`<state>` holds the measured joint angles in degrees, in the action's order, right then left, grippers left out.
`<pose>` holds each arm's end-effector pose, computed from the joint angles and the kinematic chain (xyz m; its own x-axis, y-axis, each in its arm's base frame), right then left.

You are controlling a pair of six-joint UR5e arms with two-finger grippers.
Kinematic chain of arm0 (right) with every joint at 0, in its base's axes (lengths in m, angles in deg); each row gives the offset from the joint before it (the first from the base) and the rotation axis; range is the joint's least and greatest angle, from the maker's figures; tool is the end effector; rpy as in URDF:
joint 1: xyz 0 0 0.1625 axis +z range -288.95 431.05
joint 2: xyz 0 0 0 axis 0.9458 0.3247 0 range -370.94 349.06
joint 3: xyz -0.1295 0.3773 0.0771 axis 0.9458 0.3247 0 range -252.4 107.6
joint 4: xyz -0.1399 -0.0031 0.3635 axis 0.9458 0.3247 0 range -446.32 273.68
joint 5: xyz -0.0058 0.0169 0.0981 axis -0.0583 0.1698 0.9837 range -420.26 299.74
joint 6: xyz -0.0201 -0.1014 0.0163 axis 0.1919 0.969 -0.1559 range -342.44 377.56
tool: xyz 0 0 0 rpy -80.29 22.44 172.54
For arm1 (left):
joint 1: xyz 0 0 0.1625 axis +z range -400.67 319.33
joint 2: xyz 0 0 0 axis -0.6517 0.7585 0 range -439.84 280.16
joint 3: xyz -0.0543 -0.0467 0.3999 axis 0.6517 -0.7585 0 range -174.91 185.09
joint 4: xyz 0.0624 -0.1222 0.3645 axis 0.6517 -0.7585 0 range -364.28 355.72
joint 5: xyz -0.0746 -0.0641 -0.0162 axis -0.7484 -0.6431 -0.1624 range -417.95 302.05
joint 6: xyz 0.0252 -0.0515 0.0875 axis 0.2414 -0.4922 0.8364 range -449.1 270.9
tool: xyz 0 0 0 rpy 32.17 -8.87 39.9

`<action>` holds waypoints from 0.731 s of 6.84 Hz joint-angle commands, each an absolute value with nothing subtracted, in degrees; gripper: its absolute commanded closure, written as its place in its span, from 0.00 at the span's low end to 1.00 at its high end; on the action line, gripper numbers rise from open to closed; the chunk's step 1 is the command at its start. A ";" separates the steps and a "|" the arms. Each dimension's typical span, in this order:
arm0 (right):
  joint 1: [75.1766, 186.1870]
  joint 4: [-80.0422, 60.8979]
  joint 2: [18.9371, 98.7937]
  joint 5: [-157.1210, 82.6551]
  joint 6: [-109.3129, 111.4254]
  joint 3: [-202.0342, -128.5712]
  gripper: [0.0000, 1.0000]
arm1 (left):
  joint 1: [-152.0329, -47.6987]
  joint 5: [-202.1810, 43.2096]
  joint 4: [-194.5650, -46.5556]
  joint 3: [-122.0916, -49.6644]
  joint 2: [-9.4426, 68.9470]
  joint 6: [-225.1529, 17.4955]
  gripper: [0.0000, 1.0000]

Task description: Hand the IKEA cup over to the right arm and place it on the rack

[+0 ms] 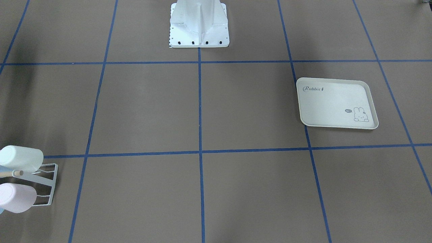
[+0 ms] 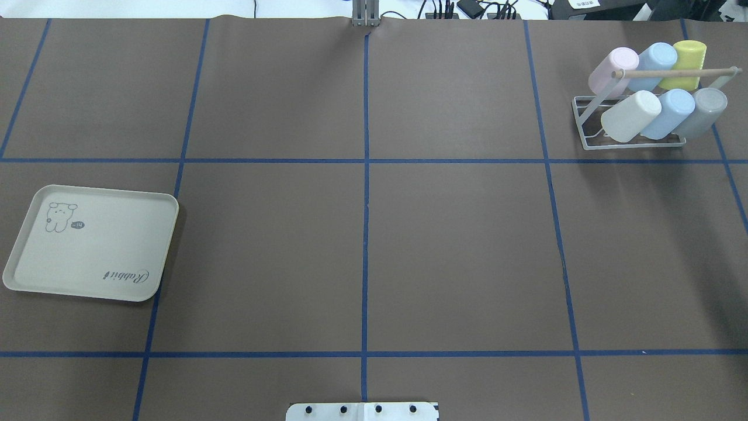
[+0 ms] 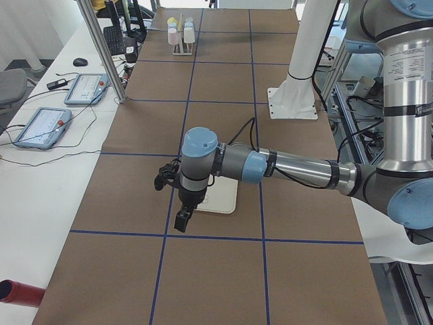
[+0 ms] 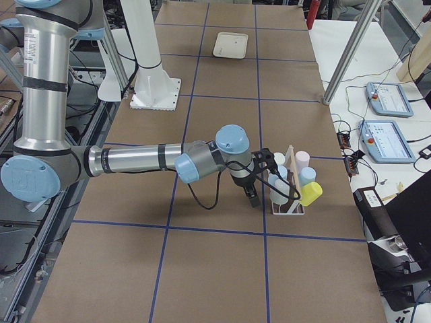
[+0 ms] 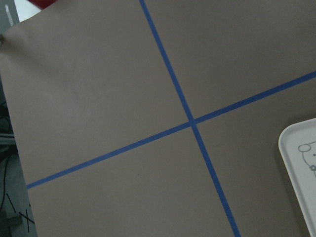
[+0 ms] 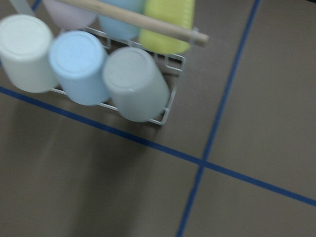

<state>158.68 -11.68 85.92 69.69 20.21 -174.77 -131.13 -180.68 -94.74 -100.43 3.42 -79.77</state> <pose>0.0480 -0.4399 0.5702 0.7539 -0.3032 0.5829 0.0736 0.9205 0.3836 -0.0803 -0.4259 0.5809 0.8321 0.2390 -0.5005 -0.1286 0.9609 0.2451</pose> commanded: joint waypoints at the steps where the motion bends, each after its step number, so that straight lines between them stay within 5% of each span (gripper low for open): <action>1: 163.07 0.05 89.14 61.00 27.49 -173.39 0.00 | -131.55 -184.31 -91.73 -98.97 1.74 -79.61 0.00; 3: 163.07 -0.01 90.57 65.84 27.40 -165.51 0.00 | -131.55 -189.43 -92.08 -100.11 -0.04 -79.69 0.00; 5: 163.07 -0.36 90.66 66.22 27.31 -165.38 0.00 | -131.55 -189.26 -93.39 -100.55 -0.04 -78.56 0.00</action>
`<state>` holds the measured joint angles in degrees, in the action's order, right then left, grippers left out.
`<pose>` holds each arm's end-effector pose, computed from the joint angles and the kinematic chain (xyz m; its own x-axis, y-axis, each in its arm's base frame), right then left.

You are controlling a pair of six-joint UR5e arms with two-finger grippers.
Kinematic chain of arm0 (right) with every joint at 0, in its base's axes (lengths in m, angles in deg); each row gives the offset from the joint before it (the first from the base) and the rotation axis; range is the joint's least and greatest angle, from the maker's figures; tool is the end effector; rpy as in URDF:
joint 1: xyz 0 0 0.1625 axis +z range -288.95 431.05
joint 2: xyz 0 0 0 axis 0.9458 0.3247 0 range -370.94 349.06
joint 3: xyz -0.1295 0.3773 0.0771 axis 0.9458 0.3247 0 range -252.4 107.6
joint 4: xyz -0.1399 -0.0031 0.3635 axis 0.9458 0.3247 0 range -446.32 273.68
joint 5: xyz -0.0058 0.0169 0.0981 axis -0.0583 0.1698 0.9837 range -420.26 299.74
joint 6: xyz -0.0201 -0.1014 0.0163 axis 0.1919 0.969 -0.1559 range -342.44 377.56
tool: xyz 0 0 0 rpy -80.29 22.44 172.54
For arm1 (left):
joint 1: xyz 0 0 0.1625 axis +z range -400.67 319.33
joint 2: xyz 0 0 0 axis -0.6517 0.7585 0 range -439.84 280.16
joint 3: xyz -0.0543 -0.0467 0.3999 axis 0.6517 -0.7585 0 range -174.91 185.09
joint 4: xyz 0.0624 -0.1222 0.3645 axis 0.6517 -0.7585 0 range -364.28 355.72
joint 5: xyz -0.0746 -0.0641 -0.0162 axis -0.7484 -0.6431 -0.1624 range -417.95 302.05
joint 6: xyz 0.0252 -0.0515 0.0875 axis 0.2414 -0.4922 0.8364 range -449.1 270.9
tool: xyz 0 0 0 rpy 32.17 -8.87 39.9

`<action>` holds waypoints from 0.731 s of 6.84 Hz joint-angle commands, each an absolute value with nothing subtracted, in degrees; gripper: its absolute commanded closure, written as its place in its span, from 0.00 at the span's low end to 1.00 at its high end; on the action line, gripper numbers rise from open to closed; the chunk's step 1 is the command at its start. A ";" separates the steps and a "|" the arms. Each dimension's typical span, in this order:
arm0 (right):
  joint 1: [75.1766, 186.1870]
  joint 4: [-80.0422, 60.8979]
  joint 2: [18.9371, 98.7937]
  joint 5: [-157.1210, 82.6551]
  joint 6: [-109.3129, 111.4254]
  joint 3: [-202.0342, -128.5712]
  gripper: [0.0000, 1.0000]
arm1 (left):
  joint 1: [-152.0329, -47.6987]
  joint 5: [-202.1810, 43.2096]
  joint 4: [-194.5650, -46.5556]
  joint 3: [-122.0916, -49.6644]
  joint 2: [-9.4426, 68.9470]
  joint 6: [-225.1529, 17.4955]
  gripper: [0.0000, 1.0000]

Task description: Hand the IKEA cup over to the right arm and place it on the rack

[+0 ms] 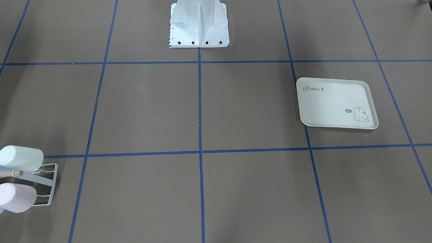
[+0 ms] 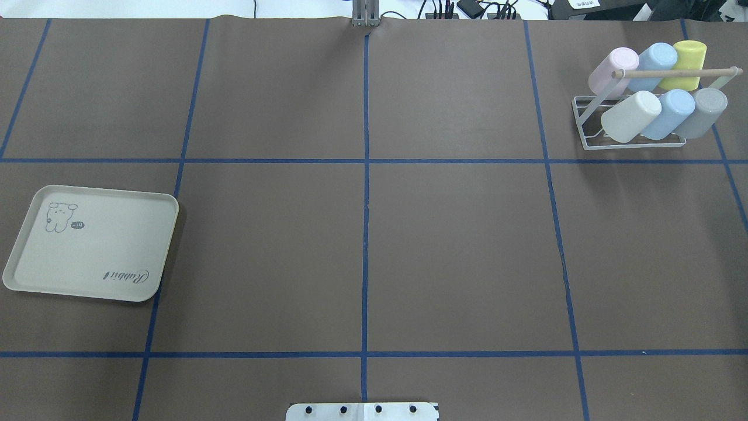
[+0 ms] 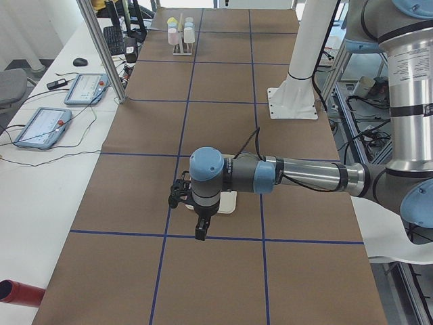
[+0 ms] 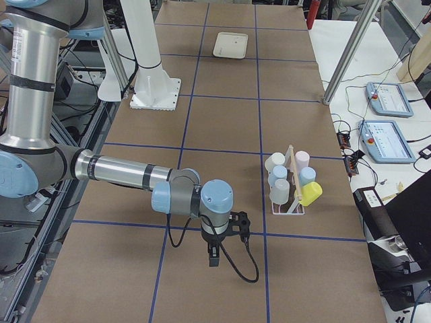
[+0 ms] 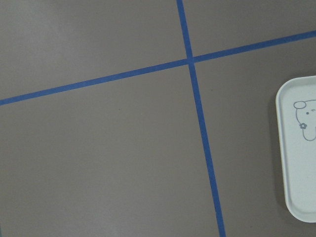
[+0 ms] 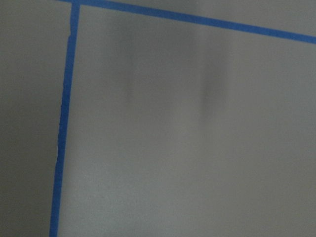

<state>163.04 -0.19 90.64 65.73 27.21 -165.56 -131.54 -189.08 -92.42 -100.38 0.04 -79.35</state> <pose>0.0847 -0.3704 0.7064 0.8014 -0.0934 0.5908 0.1012 0.9947 0.0200 -0.0706 -0.3963 0.6009 0.7455 0.1972 -0.6367 -0.1126 0.9788 0.1713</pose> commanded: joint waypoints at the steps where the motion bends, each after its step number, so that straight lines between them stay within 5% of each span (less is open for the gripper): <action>1: 163.07 -0.19 90.75 66.22 27.66 -165.82 0.00 | -131.46 -189.09 -93.58 -100.64 0.05 -78.38 0.00; 5: 162.98 -0.18 90.84 66.92 27.58 -165.03 0.00 | -131.11 -188.65 -93.31 -100.37 0.93 -79.17 0.00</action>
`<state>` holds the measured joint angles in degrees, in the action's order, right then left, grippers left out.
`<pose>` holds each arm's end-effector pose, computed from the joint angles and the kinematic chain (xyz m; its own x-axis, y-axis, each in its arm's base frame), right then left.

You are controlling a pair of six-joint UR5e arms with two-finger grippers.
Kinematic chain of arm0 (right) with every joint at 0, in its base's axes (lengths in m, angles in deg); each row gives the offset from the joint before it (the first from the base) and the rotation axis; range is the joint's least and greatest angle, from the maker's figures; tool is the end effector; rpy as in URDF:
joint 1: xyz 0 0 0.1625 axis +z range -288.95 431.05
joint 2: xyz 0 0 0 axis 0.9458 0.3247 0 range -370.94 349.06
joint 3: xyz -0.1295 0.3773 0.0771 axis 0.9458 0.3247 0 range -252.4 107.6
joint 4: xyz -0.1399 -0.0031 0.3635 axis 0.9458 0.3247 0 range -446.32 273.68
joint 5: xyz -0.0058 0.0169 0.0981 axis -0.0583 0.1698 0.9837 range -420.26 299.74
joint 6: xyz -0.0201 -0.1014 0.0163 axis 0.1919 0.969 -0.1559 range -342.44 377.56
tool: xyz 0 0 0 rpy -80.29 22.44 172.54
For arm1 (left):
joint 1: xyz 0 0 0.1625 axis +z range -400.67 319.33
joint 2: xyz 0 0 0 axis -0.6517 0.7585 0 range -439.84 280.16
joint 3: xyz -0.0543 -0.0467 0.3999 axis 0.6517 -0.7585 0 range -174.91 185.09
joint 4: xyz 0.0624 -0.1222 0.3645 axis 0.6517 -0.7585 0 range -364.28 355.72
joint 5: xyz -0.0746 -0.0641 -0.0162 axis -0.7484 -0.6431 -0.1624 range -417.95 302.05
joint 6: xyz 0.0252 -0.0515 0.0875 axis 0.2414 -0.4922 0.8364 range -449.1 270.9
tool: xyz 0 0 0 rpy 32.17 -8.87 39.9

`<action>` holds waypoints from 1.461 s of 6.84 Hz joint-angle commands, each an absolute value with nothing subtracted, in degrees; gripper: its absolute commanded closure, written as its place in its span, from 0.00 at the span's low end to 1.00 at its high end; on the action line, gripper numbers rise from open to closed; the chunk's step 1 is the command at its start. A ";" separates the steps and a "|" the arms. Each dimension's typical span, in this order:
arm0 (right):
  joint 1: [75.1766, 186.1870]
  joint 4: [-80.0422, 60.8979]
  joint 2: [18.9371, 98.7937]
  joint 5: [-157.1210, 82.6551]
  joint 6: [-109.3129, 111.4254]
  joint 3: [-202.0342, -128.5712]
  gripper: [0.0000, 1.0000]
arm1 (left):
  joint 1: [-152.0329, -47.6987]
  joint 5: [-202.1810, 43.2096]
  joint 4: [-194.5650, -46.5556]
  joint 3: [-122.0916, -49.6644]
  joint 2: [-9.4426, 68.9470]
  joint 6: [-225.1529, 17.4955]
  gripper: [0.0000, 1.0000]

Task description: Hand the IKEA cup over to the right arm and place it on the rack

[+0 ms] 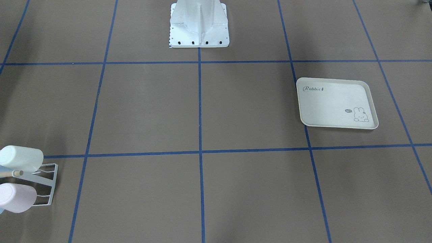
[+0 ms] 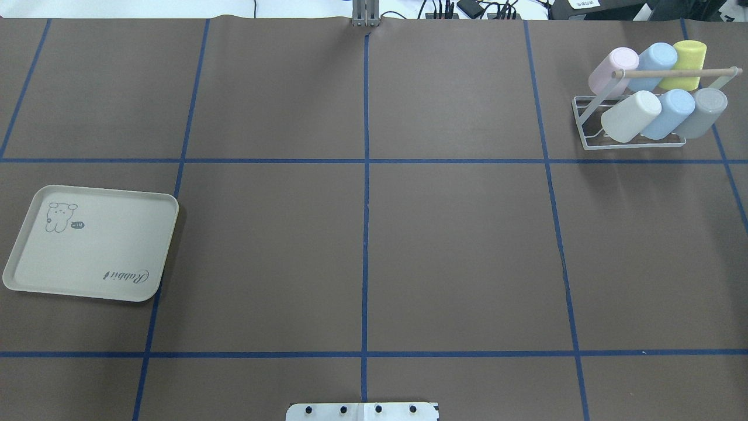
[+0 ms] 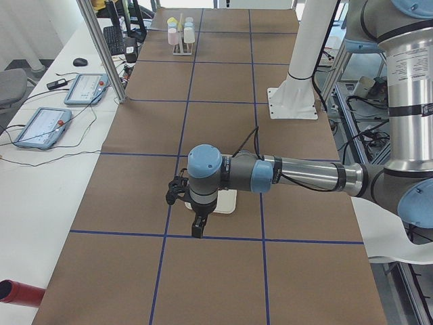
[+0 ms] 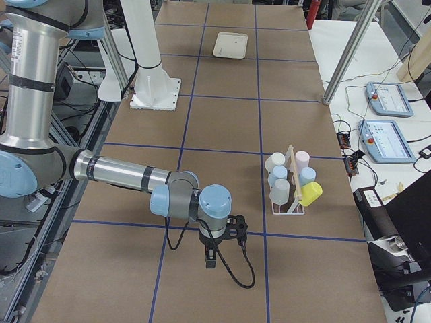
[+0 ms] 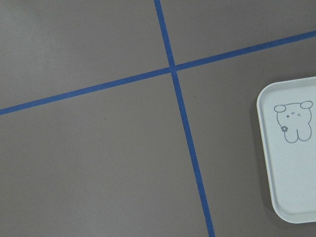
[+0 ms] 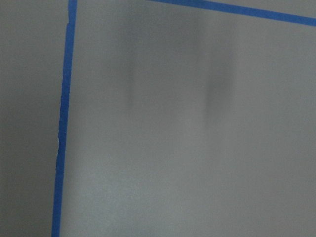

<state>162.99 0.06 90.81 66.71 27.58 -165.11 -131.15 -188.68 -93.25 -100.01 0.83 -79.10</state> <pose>0.0829 -0.3675 0.7104 0.7903 -0.0906 0.6060 0.1055 0.9944 0.0112 -0.0685 -0.4036 0.5974 0.7482 0.2199 -0.6260 -0.1233 0.9731 0.1944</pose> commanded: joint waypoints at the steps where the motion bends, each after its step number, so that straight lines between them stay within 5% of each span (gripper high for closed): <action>1: 162.98 -0.10 90.92 66.92 27.58 -165.03 0.00 | -131.11 -188.65 -93.31 -100.55 0.93 -79.08 0.00; 10: 160.97 -0.01 90.84 75.36 21.07 -172.42 0.00 | -131.20 -188.65 -93.49 -102.58 0.93 -78.99 0.00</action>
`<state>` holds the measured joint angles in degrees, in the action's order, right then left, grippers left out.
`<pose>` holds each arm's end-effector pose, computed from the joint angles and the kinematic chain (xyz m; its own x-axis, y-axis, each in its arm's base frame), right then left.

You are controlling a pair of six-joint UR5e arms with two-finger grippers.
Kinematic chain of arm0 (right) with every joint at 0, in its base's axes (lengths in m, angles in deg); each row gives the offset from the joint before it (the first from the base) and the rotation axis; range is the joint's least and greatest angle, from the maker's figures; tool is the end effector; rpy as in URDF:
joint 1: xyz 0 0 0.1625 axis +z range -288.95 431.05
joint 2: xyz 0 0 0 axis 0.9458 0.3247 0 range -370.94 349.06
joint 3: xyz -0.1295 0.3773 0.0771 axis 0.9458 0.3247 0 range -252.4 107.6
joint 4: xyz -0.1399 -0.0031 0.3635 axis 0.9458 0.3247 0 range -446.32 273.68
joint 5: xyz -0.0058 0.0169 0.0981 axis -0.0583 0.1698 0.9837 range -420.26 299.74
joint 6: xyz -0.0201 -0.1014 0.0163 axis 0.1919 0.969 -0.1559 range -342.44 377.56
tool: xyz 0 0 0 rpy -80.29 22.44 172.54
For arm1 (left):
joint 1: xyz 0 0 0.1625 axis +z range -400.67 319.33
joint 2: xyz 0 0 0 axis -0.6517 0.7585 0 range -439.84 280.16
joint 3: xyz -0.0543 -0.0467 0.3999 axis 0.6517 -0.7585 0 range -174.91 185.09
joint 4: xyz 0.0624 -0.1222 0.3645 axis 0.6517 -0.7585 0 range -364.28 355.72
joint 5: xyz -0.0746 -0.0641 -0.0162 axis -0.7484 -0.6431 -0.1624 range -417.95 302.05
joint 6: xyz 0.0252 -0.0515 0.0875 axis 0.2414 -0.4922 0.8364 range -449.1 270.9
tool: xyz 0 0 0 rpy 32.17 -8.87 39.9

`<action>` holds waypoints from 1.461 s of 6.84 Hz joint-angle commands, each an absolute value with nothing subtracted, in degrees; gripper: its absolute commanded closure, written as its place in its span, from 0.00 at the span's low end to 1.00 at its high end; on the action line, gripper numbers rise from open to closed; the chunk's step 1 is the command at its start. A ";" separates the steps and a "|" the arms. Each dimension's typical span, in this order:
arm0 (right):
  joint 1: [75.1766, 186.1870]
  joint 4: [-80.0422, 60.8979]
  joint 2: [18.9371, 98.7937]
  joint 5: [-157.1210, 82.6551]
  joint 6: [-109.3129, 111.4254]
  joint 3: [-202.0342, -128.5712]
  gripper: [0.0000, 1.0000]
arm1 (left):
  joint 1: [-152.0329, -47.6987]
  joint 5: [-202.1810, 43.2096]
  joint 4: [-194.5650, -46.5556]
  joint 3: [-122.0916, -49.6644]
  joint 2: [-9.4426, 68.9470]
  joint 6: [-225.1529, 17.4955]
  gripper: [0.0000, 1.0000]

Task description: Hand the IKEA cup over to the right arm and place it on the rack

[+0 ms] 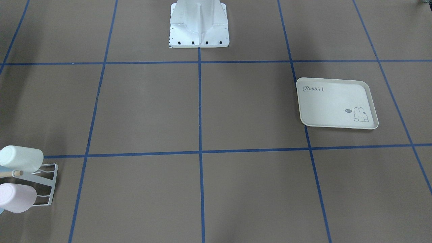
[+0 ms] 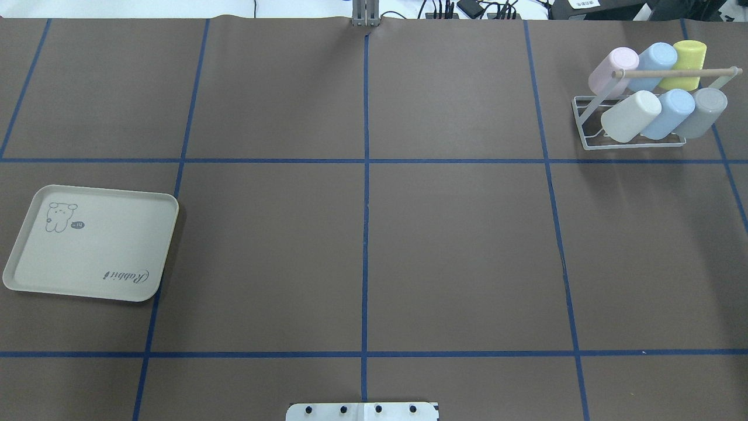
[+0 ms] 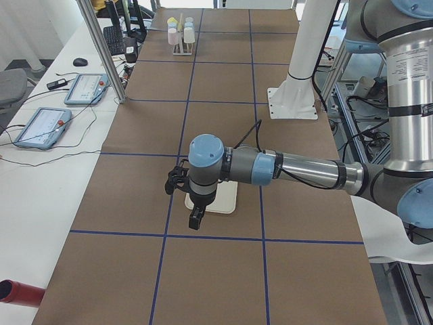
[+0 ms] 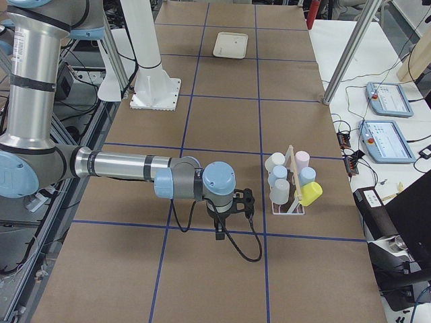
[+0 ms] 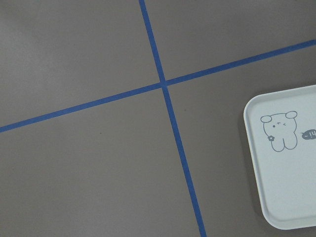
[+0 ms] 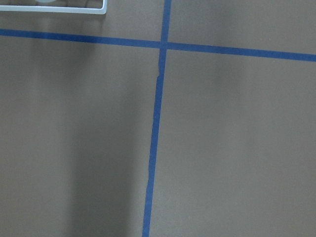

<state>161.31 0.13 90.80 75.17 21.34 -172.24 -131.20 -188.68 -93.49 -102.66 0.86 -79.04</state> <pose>0.0605 -0.3846 0.6430 0.7006 -0.0832 0.7087 0.0418 0.9963 0.0757 -0.0689 -0.4051 0.5749 0.7486 0.2518 -0.6134 -0.1234 0.9618 0.2443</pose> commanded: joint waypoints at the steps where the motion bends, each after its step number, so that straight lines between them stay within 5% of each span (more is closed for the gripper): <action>1: 160.88 -0.01 90.84 75.53 21.16 -172.42 0.00 | -131.20 -188.65 -93.49 -102.57 0.93 -78.99 0.00; 10: 159.82 -0.19 91.80 75.54 21.25 -172.15 0.00 | -131.20 -188.65 -93.40 -102.66 0.84 -79.08 0.00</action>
<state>159.85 -0.18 91.57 75.53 21.25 -172.16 -131.20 -188.65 -93.40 -102.61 0.54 -79.08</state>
